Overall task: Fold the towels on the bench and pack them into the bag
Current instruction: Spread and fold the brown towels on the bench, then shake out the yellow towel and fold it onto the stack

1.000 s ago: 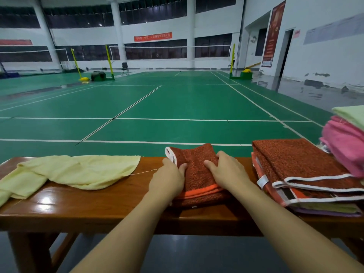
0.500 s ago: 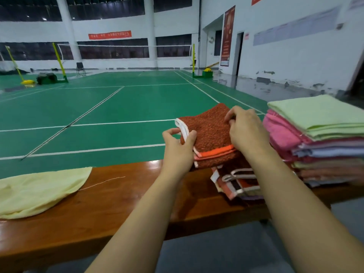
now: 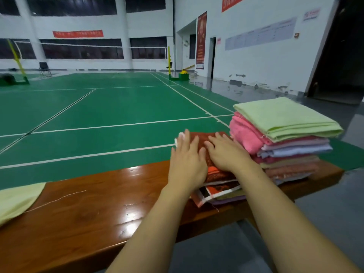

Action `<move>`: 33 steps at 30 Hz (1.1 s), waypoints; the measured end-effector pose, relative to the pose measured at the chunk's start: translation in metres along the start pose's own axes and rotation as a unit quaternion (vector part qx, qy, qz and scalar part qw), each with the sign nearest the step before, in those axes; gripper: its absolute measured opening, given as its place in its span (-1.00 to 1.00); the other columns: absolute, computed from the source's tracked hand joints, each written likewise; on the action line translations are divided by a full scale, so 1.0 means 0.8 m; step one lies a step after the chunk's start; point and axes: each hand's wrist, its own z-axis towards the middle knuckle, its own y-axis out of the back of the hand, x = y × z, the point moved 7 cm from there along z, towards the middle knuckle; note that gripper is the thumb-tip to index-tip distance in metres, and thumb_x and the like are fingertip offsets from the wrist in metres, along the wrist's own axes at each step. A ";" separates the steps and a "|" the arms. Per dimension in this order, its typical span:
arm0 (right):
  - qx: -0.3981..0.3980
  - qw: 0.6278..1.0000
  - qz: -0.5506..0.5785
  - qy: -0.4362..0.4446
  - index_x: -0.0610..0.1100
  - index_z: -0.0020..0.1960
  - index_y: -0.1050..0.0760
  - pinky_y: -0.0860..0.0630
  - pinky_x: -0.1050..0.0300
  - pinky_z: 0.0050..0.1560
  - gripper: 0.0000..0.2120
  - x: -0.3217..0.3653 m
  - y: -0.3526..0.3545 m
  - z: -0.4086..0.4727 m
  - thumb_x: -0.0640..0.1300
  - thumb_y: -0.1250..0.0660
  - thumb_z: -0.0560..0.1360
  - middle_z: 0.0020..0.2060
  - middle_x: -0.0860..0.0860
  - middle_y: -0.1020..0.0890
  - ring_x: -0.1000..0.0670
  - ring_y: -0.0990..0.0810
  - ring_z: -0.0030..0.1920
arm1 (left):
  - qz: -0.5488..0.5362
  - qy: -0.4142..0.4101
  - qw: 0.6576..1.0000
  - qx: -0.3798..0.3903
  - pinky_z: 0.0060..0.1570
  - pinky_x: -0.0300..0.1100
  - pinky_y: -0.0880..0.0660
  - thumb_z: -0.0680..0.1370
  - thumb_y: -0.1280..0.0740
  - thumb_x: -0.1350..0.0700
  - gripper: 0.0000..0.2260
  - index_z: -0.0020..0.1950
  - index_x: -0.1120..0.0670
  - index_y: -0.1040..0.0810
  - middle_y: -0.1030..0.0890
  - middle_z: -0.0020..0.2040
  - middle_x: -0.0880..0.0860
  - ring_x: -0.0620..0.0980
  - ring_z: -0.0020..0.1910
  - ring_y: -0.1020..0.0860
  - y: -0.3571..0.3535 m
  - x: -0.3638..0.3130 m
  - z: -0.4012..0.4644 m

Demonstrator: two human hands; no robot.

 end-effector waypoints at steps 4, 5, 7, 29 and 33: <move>0.040 0.999 -0.002 -0.023 -0.05 0.64 -0.07 0.08 -0.15 0.60 -0.41 -0.016 -0.021 0.010 0.18 0.13 0.68 0.64 -0.04 -0.04 -0.09 -0.01 0.62 | -0.066 0.047 0.993 0.083 0.59 -0.12 0.16 0.74 0.03 -0.04 -0.53 0.65 0.07 -0.12 -0.02 0.67 0.05 -0.04 0.64 0.07 -0.027 0.016 -0.005; 0.041 0.999 -0.003 -0.023 -0.06 0.64 -0.09 0.06 -0.16 0.60 -0.41 -0.014 -0.019 0.011 0.18 0.12 0.68 0.63 -0.05 -0.06 -0.10 -0.03 0.62 | -0.070 0.047 0.993 0.085 0.59 -0.13 0.16 0.74 0.01 -0.04 -0.52 0.64 0.07 -0.13 -0.02 0.66 0.06 -0.04 0.64 0.06 -0.025 0.017 -0.004; 0.023 1.000 0.001 -0.018 -0.07 0.62 -0.16 0.00 -0.16 0.59 -0.43 -0.009 -0.010 0.010 0.16 0.06 0.69 0.62 -0.08 -0.13 -0.13 -0.09 0.61 | -0.088 0.047 0.993 0.068 0.58 -0.13 0.12 0.73 -0.04 -0.06 -0.52 0.63 0.06 -0.18 -0.06 0.66 0.05 -0.04 0.63 0.02 -0.016 0.019 -0.004; 0.051 0.965 0.080 0.245 -0.05 0.40 -0.42 -0.49 -0.11 0.27 -0.59 0.375 -0.089 -0.047 0.12 -0.14 0.65 0.34 -0.08 -0.55 -0.17 -0.52 0.32 | 0.150 0.286 0.938 -0.125 0.44 -0.01 -0.27 0.67 -0.25 -0.05 -0.57 0.50 0.08 -0.39 -0.42 0.45 0.12 0.11 0.43 -0.36 0.292 0.317 -0.198; 0.128 0.948 0.133 0.259 -0.03 0.15 -0.61 -0.52 0.00 0.12 -0.65 0.442 -0.135 -0.062 0.15 -0.18 0.63 0.09 -0.06 -0.69 -0.14 -0.60 0.16 | 0.222 0.361 0.898 -0.115 0.33 0.06 -0.43 0.57 -0.35 -0.15 -0.59 0.35 0.00 -0.53 -0.49 0.30 0.11 0.13 0.31 -0.43 0.342 0.372 -0.246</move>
